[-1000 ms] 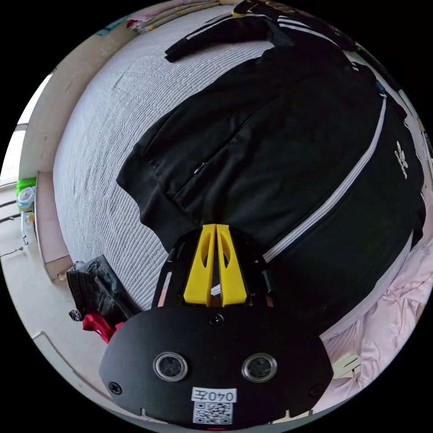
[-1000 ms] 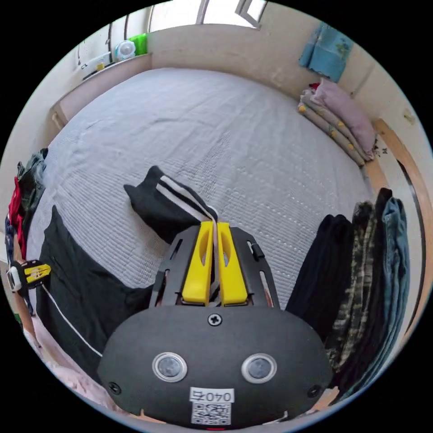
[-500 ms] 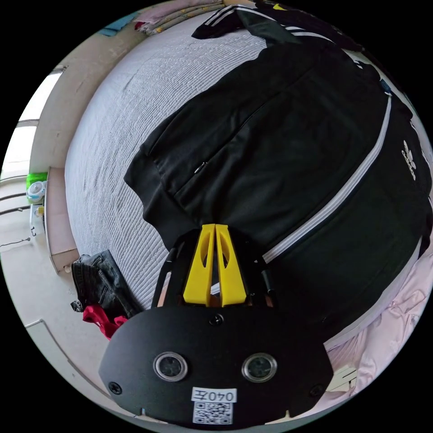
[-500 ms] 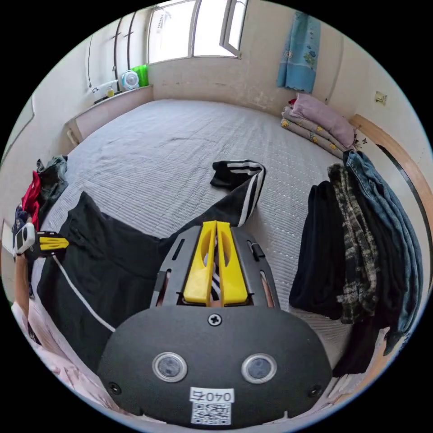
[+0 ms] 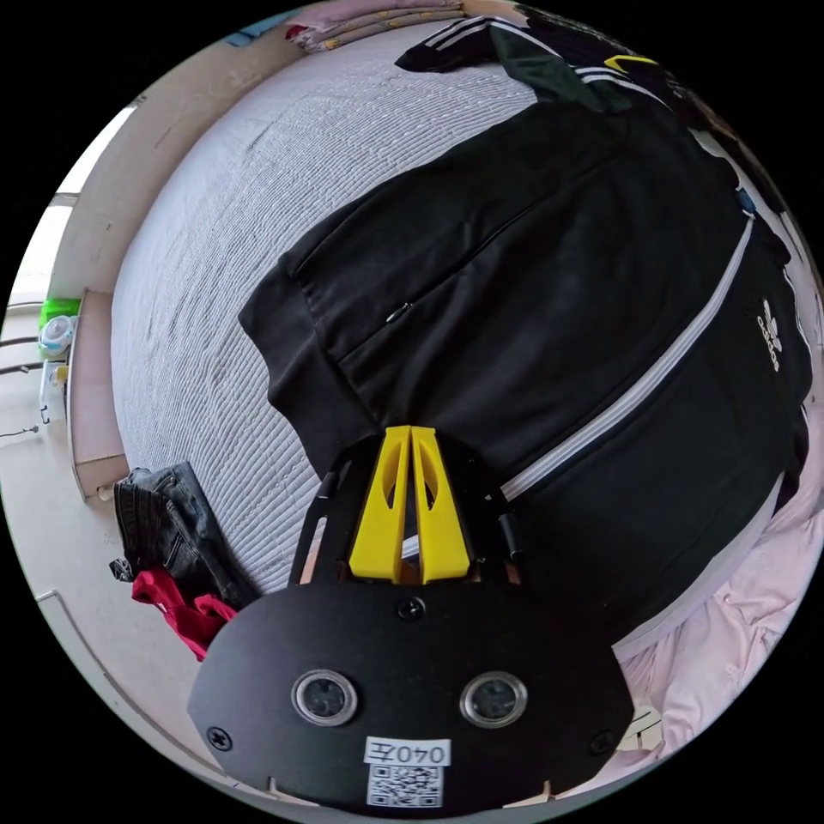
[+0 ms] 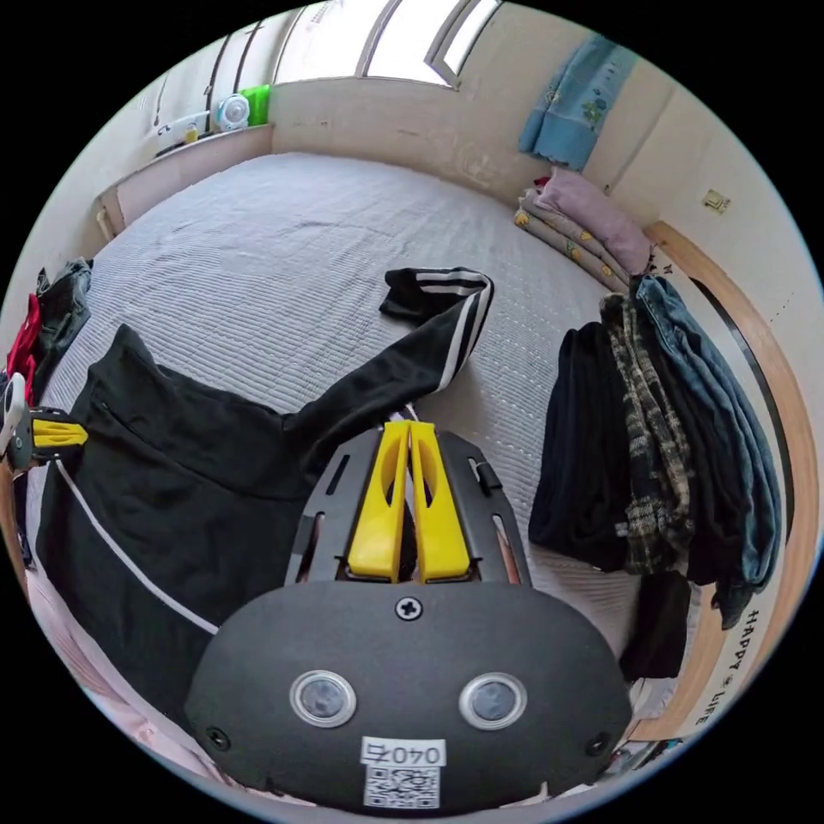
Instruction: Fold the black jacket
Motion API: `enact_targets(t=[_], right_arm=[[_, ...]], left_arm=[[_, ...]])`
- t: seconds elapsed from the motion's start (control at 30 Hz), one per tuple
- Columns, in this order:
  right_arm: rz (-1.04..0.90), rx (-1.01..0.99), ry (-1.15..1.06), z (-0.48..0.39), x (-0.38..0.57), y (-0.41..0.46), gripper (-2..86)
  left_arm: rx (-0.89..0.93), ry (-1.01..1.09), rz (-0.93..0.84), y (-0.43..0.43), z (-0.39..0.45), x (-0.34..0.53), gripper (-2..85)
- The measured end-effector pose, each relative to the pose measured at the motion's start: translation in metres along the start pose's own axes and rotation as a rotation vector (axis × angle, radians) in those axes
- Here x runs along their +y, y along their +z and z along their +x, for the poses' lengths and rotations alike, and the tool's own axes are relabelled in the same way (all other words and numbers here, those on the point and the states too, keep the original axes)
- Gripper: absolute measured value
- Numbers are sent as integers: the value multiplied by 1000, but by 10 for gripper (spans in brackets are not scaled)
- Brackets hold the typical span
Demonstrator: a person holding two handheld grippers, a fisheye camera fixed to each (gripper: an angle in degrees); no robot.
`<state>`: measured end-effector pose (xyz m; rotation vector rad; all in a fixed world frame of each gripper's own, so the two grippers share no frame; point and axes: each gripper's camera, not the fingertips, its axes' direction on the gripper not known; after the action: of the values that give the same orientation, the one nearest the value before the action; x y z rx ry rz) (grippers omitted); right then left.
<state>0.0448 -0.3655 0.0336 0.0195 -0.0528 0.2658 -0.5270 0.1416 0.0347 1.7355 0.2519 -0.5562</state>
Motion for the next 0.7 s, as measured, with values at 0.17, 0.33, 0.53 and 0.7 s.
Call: enact_targets(t=[0.17, 0.33, 0.53, 0.7], right_arm=[[16, -54, -19, -34, -41, -5, -10], [-240, -5, 20, -60, -78, 81, -10], [-225, -154, 82, -50, -129, 111, -9], [-93, -297, 95, 30, -123, 25, -5]], left_arm=[[32, -5, 4, 0, -6, 0, -9], [41, -10, 13, -1, -7, 1, -9], [-4, -15, -9, -1, 3, -3, -8], [-42, 13, -26, -1, 13, -6, -8]])
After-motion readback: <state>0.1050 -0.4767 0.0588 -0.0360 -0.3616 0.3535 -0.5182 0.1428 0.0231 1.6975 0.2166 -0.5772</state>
